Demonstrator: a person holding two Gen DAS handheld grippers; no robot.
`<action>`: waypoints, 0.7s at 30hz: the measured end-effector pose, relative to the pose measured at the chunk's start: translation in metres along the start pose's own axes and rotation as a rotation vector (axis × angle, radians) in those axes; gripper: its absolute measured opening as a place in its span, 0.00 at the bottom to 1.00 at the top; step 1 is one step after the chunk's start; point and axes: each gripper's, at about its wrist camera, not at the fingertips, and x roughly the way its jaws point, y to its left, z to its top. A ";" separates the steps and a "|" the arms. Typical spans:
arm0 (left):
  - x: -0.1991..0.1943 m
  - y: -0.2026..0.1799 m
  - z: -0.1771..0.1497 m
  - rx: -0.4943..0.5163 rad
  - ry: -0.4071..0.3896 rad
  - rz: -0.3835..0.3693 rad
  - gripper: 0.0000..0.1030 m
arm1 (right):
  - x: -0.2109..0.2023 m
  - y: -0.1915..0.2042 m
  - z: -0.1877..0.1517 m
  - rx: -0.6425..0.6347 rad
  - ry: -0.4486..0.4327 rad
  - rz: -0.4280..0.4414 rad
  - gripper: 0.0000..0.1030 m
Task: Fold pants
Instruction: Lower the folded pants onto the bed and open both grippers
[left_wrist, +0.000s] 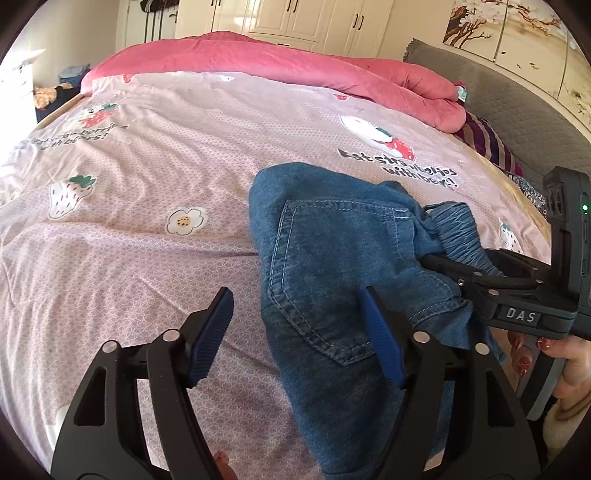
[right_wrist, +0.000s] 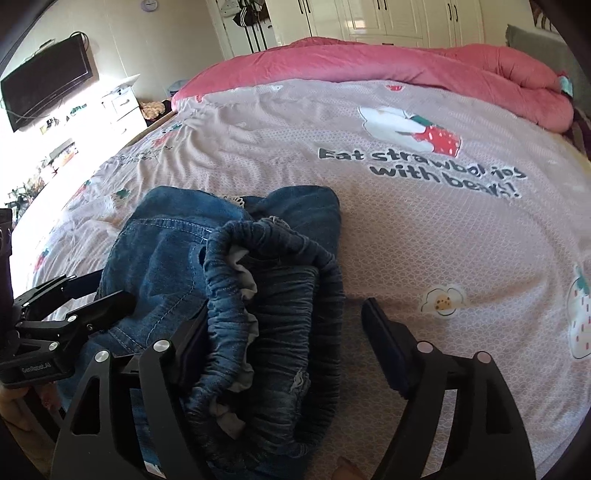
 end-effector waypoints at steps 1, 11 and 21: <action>-0.001 0.001 -0.001 -0.003 -0.002 0.004 0.65 | -0.003 -0.001 0.000 0.006 -0.010 0.001 0.84; -0.023 -0.001 -0.007 -0.038 -0.047 0.000 0.75 | -0.041 -0.003 -0.002 0.021 -0.121 0.048 0.92; -0.054 -0.010 -0.017 -0.046 -0.101 0.014 0.88 | -0.084 0.000 -0.013 0.027 -0.214 -0.001 0.95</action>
